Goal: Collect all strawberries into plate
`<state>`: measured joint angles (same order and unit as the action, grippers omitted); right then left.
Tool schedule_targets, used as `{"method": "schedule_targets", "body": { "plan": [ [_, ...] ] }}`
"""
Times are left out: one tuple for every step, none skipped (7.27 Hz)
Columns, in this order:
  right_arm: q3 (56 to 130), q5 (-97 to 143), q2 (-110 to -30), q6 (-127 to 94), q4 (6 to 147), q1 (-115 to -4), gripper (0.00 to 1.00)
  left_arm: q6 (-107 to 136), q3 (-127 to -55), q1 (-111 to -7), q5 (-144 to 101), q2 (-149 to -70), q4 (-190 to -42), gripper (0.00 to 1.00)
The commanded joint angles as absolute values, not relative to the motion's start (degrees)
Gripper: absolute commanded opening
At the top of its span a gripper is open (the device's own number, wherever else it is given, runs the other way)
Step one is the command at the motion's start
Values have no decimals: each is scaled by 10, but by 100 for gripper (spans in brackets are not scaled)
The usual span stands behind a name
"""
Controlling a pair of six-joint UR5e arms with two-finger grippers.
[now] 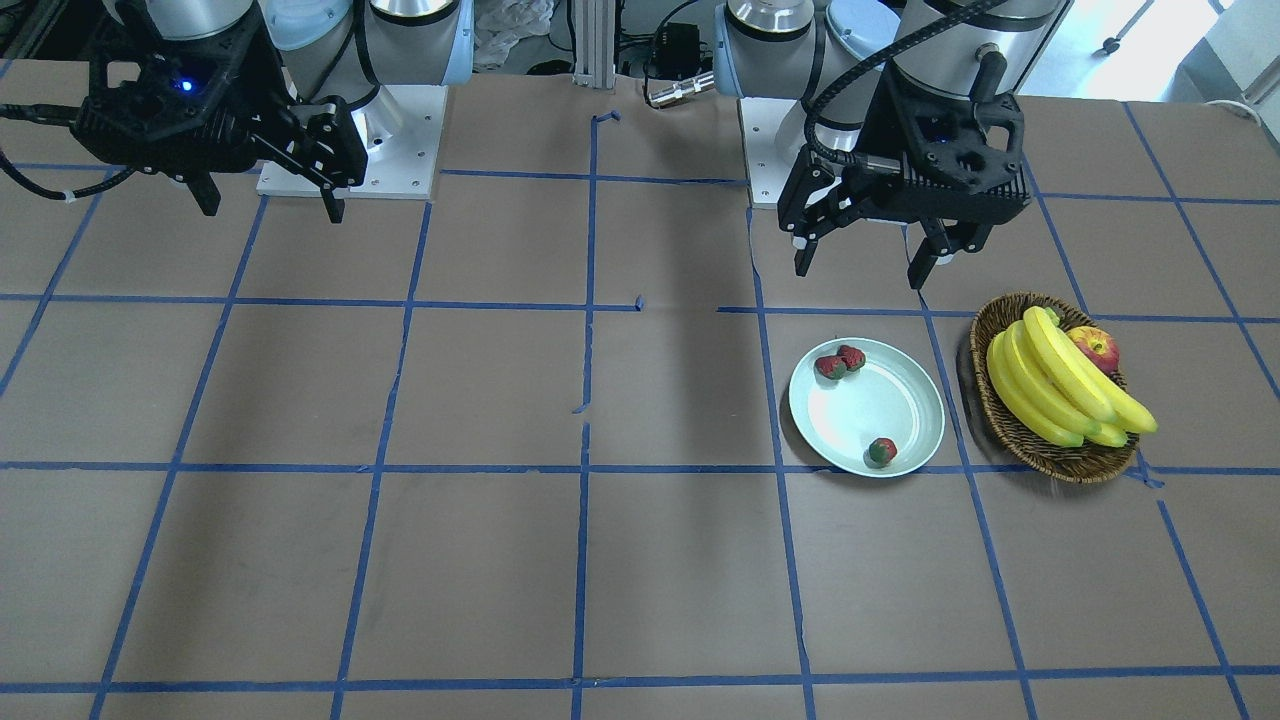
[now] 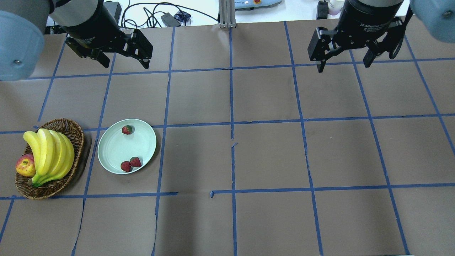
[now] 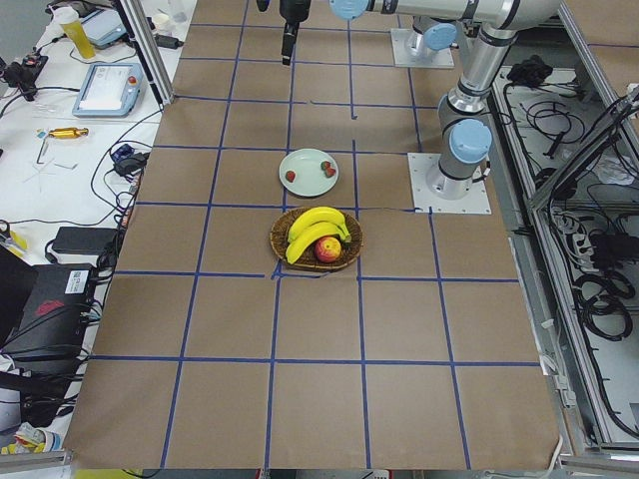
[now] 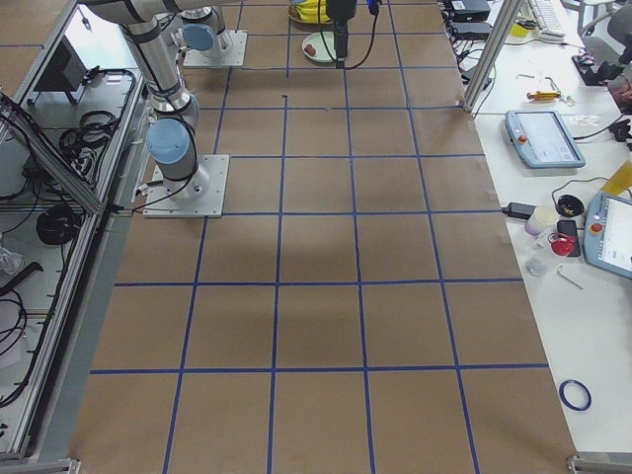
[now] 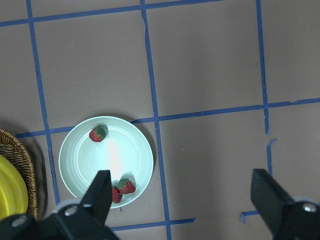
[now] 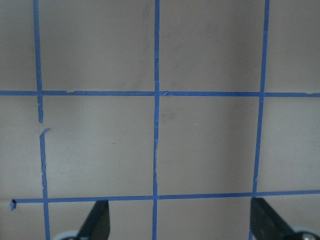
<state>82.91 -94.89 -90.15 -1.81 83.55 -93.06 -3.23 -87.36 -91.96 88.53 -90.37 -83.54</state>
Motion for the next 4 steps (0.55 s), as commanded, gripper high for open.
{"method": "schedule_targets", "body": {
  "plan": [
    [833,-951,-901,-25,833,-933,100,-30,-875,-919,889,-906,-844,100],
    [835,-950,-901,-25,832,-934,100,-17,-875,-919,885,-904,-861,100],
    [835,-950,-897,-25,834,-942,100,-11,-875,-920,886,-903,-871,100],
    [837,-949,-895,-25,832,-957,100,-14,-875,-919,887,-900,-873,100]
  ]
}}
